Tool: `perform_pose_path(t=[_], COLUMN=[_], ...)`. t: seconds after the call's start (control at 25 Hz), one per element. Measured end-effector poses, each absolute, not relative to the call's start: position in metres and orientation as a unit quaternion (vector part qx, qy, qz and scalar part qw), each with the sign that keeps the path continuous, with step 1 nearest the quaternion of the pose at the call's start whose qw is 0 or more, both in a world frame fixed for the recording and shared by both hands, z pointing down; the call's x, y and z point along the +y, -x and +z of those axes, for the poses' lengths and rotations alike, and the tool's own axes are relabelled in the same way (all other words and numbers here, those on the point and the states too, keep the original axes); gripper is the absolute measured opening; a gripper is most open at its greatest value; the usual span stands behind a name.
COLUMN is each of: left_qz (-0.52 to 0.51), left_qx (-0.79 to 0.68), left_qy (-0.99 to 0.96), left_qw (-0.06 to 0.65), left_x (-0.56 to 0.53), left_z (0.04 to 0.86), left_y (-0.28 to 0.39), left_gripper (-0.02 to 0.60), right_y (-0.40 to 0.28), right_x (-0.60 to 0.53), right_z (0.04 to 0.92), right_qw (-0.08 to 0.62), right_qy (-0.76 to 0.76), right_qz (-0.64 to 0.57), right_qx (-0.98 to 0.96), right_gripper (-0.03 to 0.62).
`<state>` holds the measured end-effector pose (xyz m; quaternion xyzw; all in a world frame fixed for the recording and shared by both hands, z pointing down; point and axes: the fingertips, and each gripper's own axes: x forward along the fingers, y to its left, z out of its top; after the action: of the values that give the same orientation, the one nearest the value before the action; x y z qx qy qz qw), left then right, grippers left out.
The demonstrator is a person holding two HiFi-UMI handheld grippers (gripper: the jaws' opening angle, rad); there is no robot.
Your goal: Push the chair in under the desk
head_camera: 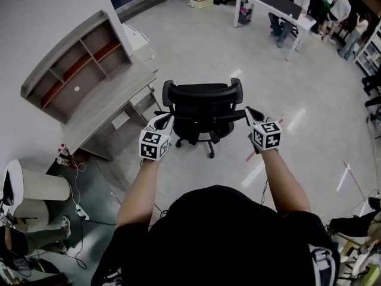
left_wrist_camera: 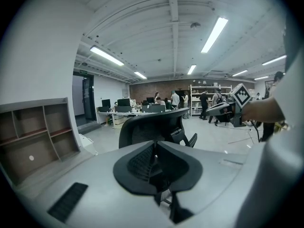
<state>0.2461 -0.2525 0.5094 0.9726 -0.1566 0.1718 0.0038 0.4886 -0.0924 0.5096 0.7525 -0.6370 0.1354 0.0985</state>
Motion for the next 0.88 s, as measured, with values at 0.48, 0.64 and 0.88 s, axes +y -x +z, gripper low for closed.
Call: perform_pose_path(t=[0.48, 0.64, 0.88], left_qz=[0.174, 0.186, 0.250], left_qx=[-0.140, -0.135, -0.118], left_qy=[-0.975, -0.973, -0.960], left_qw=[0.007, 0.004, -0.052], left_x=[-0.270, -0.273, -0.277], left_z=[0.515, 0.521, 0.551], left_y=[-0.242, -0.246, -0.246], left_gripper=[0.026, 0.026, 0.026], right_y=[-0.482, -0.486, -0.484], right_x=[-0.098, -0.103, -0.111], right_z=[0.511, 0.514, 0.540], right_qw=[0.103, 0.111, 0.188], right_qy=[-0.763, -0.759, -0.725], right_qz=[0.139, 0.142, 0.155], right_qx=[-0.623, -0.625, -0.644], right_gripper=[-0.005, -0.003, -0.002])
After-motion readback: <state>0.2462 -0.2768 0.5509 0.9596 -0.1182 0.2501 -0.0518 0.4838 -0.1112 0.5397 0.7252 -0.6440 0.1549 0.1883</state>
